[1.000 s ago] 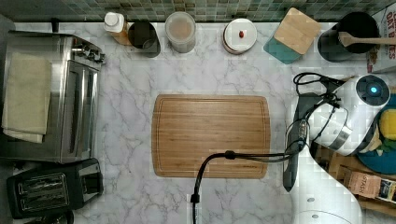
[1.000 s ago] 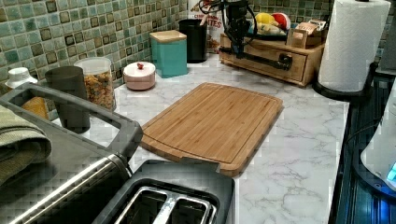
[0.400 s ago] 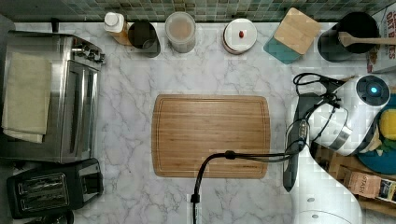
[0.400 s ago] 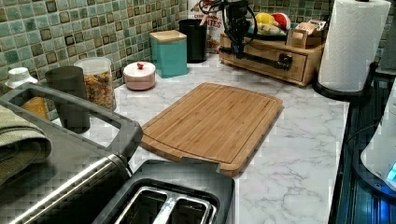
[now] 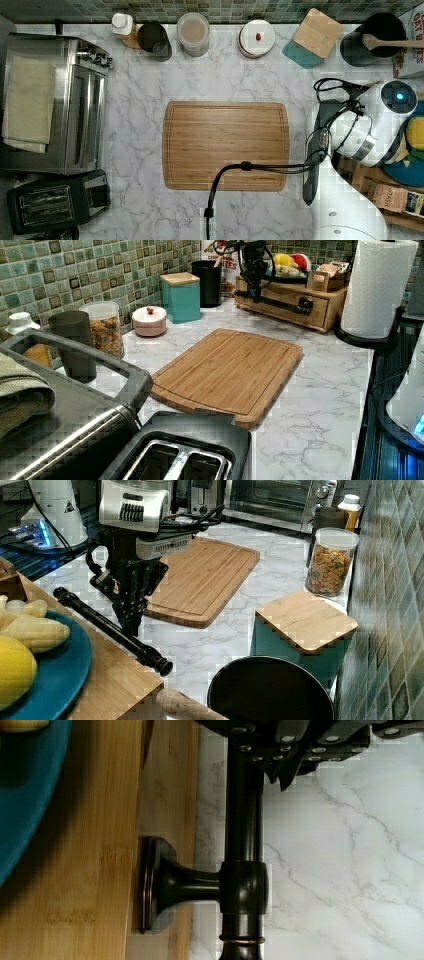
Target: Close the drawer.
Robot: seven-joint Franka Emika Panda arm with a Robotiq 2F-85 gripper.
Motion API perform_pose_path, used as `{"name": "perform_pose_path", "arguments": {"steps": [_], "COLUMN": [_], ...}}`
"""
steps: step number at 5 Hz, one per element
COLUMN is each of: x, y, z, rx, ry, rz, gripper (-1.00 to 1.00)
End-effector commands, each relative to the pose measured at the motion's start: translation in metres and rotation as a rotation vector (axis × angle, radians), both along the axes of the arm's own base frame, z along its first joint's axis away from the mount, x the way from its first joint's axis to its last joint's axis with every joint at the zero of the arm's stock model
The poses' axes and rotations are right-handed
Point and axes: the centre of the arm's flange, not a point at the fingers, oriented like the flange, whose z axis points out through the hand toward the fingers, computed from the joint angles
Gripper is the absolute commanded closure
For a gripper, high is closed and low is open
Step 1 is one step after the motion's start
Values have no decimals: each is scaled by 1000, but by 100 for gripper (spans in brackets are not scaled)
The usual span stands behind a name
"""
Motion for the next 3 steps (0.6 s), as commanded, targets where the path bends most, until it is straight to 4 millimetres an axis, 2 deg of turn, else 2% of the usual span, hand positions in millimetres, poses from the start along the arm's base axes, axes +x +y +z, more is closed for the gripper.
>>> {"name": "perform_pose_path", "arguments": {"steps": [1,3], "x": [-80,-81], "y": [-114,-114], "z": [7,7], "rx": [-76,-76], "ry": [60,60], "rz": [-130,-130], "gripper": [100,100]}}
